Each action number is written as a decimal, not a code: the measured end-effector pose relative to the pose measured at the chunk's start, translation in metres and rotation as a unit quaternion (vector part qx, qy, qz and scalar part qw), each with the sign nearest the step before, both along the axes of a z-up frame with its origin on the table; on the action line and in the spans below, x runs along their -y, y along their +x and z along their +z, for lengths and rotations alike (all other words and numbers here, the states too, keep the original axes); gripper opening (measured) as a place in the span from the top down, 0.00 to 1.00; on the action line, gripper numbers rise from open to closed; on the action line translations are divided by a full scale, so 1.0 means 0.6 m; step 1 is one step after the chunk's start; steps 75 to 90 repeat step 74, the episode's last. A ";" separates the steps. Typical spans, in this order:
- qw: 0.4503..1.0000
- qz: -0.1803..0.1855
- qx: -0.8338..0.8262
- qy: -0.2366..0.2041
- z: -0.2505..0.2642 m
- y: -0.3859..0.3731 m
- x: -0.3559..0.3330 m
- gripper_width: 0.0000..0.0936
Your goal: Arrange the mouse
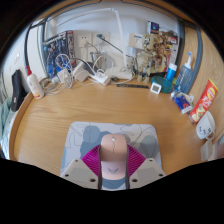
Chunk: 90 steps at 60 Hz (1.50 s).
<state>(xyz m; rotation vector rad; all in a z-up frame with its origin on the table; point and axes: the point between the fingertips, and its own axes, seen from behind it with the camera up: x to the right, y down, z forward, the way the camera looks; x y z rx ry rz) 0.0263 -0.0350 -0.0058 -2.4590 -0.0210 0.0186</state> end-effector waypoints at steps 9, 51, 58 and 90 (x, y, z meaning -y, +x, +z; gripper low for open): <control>1.000 -0.019 -0.025 0.001 -0.014 -0.006 0.007 0.60; 0.998 -0.039 -0.013 0.040 0.246 0.065 0.040 0.09; 0.998 -0.034 -0.005 0.058 0.289 0.082 0.039 0.09; 0.997 -0.036 0.003 0.075 0.319 0.085 0.049 0.09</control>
